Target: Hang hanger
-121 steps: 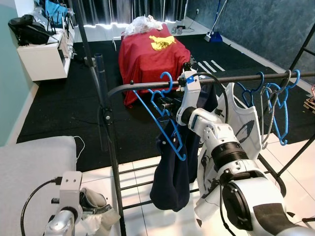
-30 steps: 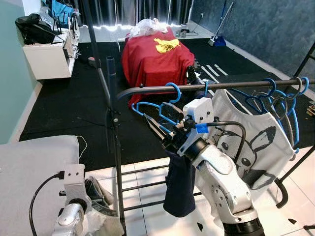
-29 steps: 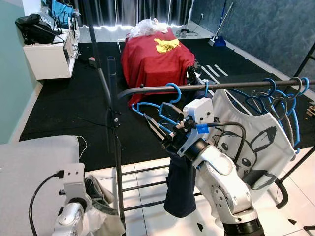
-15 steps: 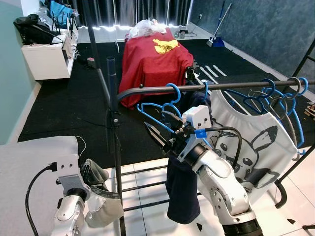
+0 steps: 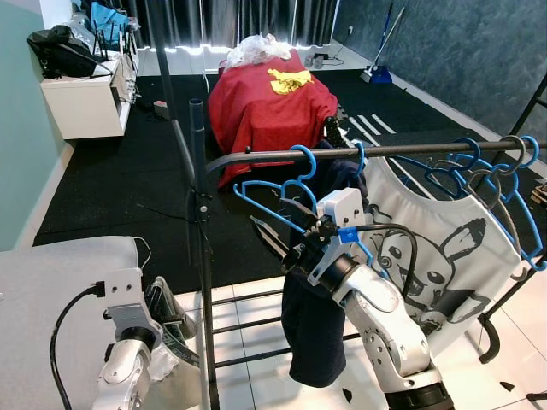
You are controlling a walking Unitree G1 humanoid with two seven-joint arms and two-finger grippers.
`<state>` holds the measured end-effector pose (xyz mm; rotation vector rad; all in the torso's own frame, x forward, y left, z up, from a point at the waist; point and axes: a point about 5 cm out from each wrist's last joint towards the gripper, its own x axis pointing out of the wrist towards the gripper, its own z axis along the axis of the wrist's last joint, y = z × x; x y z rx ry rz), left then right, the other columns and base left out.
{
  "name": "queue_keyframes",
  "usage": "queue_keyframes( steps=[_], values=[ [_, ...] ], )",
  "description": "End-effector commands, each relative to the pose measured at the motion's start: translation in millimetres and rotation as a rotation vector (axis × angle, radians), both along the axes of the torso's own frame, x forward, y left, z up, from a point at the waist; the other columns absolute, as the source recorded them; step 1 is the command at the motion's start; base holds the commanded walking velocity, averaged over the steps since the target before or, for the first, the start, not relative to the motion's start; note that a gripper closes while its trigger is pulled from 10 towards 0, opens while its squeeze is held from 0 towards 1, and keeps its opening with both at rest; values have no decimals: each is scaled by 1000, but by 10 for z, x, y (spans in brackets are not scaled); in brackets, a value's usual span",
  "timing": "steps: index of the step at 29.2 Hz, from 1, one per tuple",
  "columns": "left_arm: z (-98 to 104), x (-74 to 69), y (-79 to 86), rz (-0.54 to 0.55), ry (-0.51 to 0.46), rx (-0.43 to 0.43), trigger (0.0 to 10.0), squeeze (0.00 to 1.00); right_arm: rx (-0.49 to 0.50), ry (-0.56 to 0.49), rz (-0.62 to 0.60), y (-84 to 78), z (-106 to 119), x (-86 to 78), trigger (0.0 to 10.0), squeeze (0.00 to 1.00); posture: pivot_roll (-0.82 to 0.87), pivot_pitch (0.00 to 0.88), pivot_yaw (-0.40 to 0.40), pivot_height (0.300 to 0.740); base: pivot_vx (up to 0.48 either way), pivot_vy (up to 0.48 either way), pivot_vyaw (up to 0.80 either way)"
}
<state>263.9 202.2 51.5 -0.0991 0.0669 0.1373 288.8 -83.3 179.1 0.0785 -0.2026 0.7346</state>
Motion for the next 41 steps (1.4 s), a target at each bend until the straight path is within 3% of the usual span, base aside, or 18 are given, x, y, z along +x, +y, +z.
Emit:
queue_keyframes(
  steps=[1,36,41],
  values=[
    [12,0,-47,-20,-1,0,10000,0,8,13,-13,-36,-36,11,10000,0,5,0,-36,740,-262,0,0],
    [73,45,-61,-60,-3,28,10000,0,-6,29,-24,-50,-95,30,10000,0,11,0,-22,740,-266,0,0],
    [-15,97,-141,-123,101,100,10000,0,4,87,-67,-84,-184,75,10000,0,12,0,-20,740,0,0,-244]
  ],
)
